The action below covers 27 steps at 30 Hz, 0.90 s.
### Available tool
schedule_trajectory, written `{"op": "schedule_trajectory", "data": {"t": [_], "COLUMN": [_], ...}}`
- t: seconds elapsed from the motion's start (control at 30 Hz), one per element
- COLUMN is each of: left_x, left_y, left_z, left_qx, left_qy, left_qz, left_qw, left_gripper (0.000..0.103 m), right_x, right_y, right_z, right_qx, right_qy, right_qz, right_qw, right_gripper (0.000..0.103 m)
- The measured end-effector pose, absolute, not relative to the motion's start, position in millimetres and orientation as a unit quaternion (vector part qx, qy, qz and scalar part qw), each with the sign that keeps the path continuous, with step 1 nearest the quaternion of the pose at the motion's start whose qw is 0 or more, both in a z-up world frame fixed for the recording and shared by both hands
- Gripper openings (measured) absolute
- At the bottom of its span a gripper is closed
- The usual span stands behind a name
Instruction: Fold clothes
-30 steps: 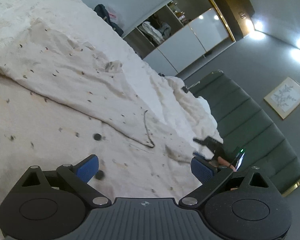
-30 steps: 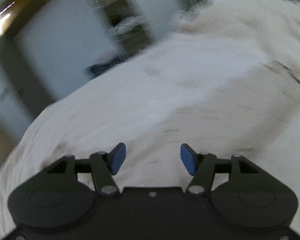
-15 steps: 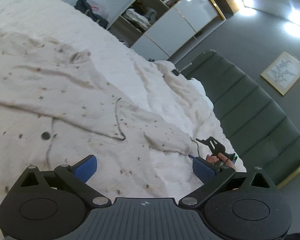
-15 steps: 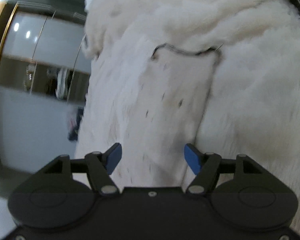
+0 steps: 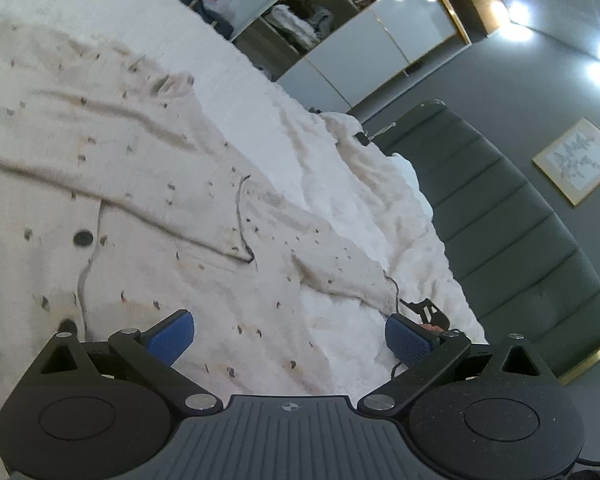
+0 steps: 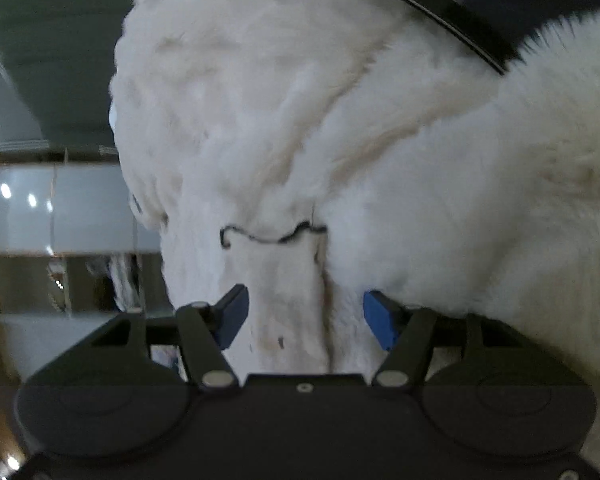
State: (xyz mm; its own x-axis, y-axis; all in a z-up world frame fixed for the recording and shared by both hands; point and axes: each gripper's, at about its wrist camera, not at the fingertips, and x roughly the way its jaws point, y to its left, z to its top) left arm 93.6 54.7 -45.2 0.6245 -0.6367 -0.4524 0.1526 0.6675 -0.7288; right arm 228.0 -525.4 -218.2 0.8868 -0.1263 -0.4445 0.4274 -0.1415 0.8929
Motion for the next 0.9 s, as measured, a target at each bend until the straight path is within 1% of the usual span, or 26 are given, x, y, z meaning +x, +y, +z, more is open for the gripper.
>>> {"op": "schedule_trajectory", "data": {"t": [0.03, 0.1, 0.17, 0.2, 0.3, 0.4, 0.5, 0.6, 0.7, 0.83, 0.9], "left_x": [94.0, 94.1, 93.6, 93.3, 93.6, 96.3, 97.5, 99.0, 99.6, 100.5, 100.9], "left_y": [53.1, 51.0, 49.4, 49.4, 49.5, 46.8, 40.3, 36.6, 38.4, 51.7, 61.7], "left_z": [-46.0, -45.6, -44.7, -44.7, -48.2, -56.4, -59.0, -59.5, -58.0, -48.6, -43.1], "left_qx": [-0.332, -0.33, -0.327, -0.328, -0.332, -0.344, -0.341, -0.339, -0.346, -0.345, -0.342], "left_qy": [0.365, 0.365, 0.364, 0.364, 0.366, 0.375, 0.379, 0.381, 0.375, 0.353, 0.34], "left_qz": [-0.238, -0.24, -0.243, -0.244, -0.242, -0.24, -0.243, -0.25, -0.253, -0.259, -0.261], "left_qw": [0.837, 0.837, 0.837, 0.837, 0.835, 0.827, 0.825, 0.823, 0.822, 0.83, 0.836], "left_gripper": [0.101, 0.101, 0.101, 0.101, 0.101, 0.101, 0.101, 0.101, 0.101, 0.101, 0.101], "right_x": [237.0, 242.4, 247.9, 250.6, 257.1, 262.0, 265.0, 273.5, 258.6, 253.4, 241.0], "right_y": [-522.3, -519.9, -520.0, -520.1, -519.5, -520.2, -516.3, -516.3, -512.8, -499.6, -498.2], "right_z": [-219.7, -219.6, -224.1, -226.4, -235.8, -244.6, -249.2, -236.9, -223.6, -187.3, -178.3], "right_qx": [0.706, 0.697, 0.7, 0.701, 0.707, 0.689, 0.693, 0.684, 0.674, 0.64, 0.636], "right_qy": [0.101, 0.095, 0.073, 0.061, 0.036, 0.046, 0.033, 0.03, 0.024, 0.007, 0.006], "right_qz": [-0.212, -0.211, -0.196, -0.188, -0.164, -0.174, -0.182, -0.176, -0.175, -0.163, -0.155], "right_qw": [0.668, 0.679, 0.683, 0.685, 0.687, 0.702, 0.697, 0.707, 0.717, 0.751, 0.756], "right_gripper": [0.062, 0.062, 0.058, 0.053, 0.044, 0.021, 0.019, 0.007, 0.005, 0.004, 0.003]}}
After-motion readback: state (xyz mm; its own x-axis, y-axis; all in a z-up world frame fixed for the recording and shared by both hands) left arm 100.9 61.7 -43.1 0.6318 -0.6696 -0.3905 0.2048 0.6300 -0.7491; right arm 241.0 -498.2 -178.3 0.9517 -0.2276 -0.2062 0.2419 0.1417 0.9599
